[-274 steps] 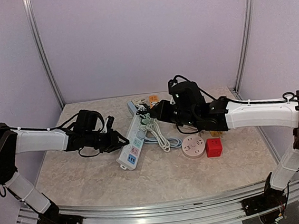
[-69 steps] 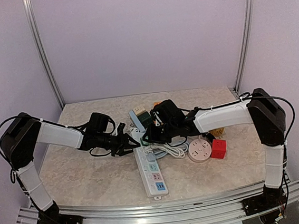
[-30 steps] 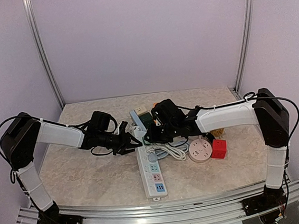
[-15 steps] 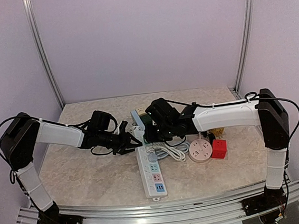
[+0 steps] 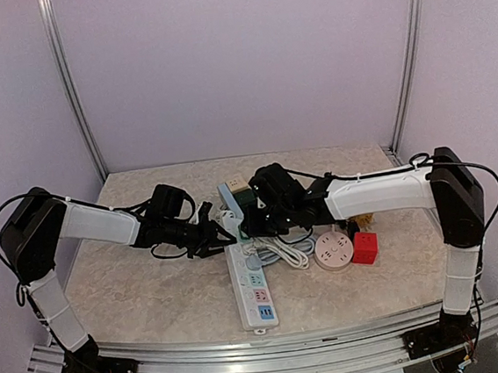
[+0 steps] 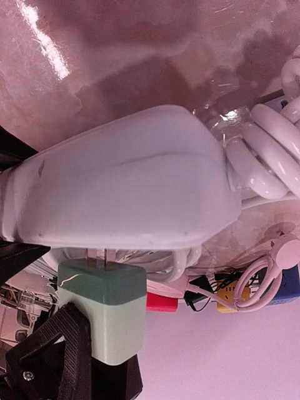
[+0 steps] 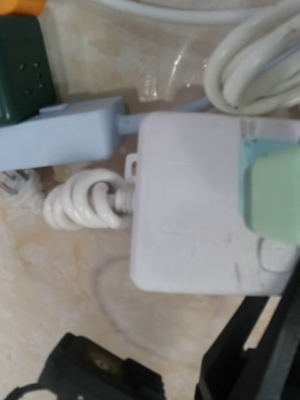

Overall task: Pull the plug off the socket
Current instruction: Remove the plug from the socket, then place the plug at the center of the board, then remove the plug from the socket.

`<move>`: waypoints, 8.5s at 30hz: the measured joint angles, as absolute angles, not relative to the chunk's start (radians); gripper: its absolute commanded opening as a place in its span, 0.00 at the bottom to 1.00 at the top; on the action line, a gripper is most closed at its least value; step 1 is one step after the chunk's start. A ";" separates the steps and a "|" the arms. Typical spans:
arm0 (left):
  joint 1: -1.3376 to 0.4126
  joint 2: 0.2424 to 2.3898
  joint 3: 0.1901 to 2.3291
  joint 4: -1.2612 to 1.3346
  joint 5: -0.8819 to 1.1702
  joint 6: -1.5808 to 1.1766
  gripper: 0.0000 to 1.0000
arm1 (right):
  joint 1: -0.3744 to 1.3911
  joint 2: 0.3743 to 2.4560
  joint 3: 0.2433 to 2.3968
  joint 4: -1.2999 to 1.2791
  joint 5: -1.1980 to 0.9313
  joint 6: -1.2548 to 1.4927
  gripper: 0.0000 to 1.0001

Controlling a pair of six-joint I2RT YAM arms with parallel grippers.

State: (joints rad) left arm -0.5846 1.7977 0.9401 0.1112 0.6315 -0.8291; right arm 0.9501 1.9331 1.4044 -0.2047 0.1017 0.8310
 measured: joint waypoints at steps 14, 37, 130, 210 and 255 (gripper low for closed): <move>-0.585 1.798 0.941 0.110 0.628 -0.829 0.02 | 0.913 1.826 1.356 -0.161 0.154 0.830 0.00; -0.553 1.774 0.940 0.094 0.622 -0.803 0.02 | 0.505 1.459 0.980 -0.248 0.276 0.710 0.00; -0.512 1.776 1.034 -0.033 0.756 -0.642 0.00 | 0.907 1.869 1.343 -0.247 -0.200 -0.111 0.44; -0.509 1.839 1.121 -0.139 0.830 -0.518 0.00 | 1.011 1.843 1.214 -0.101 0.034 -0.156 0.00; -0.517 1.858 1.162 -0.175 0.835 -0.509 0.00 | 0.967 1.819 1.180 -0.078 -0.080 -0.080 0.00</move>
